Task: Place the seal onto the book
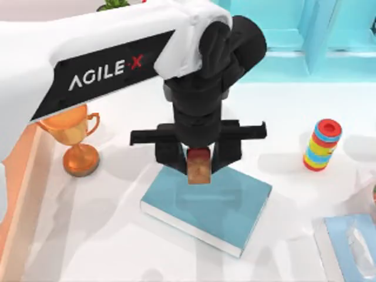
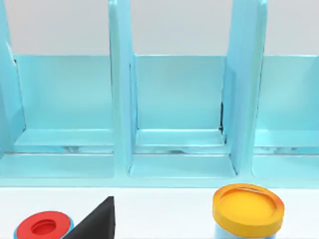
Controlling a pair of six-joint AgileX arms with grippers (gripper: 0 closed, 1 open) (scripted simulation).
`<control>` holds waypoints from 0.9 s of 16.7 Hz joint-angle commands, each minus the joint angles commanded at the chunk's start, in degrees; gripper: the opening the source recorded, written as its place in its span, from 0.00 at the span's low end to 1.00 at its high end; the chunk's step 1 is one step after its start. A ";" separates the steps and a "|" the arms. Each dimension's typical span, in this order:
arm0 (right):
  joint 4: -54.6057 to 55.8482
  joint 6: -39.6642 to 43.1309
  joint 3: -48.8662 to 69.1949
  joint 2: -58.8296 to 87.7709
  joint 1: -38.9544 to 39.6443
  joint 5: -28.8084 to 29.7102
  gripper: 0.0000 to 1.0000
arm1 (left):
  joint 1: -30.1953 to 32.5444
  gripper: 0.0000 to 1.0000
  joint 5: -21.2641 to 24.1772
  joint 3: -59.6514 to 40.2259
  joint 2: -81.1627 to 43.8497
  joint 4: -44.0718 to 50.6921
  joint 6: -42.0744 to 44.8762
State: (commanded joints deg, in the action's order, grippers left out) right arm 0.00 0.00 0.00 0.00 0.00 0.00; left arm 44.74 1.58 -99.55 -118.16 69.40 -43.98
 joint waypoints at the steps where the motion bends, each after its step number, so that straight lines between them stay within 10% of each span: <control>1: 0.00 0.00 0.00 0.00 0.00 0.00 1.00 | 1.22 0.00 -0.74 -1.00 -1.72 -0.25 -1.07; 15: 0.00 0.00 0.00 0.00 0.00 0.00 1.00 | 1.91 0.00 -1.52 -3.58 -4.45 0.88 -1.11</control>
State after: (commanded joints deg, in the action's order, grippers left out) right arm 0.00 0.00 0.00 0.00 0.00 0.00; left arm 46.64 0.06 -103.14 -122.62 70.29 -45.09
